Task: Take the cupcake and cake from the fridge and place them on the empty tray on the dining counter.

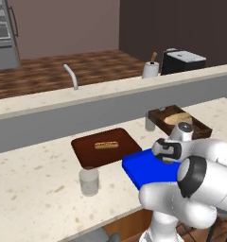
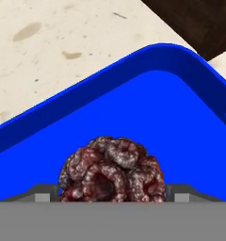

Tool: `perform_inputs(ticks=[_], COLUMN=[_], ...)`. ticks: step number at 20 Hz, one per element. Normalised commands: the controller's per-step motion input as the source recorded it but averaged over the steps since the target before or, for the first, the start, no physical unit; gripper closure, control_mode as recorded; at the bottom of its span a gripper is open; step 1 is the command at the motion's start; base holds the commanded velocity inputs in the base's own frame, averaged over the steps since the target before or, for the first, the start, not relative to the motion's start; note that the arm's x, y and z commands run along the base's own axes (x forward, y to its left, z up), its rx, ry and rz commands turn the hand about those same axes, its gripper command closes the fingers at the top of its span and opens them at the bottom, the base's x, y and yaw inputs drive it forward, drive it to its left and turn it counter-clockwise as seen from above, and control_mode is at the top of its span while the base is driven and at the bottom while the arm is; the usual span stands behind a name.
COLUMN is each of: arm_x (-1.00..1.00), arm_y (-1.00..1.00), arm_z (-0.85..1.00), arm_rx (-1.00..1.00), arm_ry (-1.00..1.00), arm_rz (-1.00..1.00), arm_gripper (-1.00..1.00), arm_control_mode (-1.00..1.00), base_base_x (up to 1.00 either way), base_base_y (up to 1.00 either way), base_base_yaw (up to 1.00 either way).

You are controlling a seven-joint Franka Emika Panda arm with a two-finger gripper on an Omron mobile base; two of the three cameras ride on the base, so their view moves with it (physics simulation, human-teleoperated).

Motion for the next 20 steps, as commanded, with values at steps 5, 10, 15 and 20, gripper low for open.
perform_inputs(ticks=[5, 10, 15, 20], arm_x=[0.15, -0.02, -0.01, -0.07], arm_y=[0.00, 0.12, 0.00, 0.00], arm_z=[-0.30, -0.22, 0.02, 0.31], arm_rx=[0.00, 0.00, 0.00, 0.00], arm_ry=[0.00, 0.00, 0.00, 0.00], arm_rz=[0.00, -0.01, 0.00, 0.00], arm_gripper=[1.00, -1.00, -1.00, -1.00], arm_control_mode=[-1.00, -1.00, -1.00, -1.00], base_base_x=[0.00, 0.00, 0.00, 0.00], base_base_y=[0.00, 0.00, 0.00, 0.00], base_base_yaw=[0.00, 0.00, 0.00, 0.00])
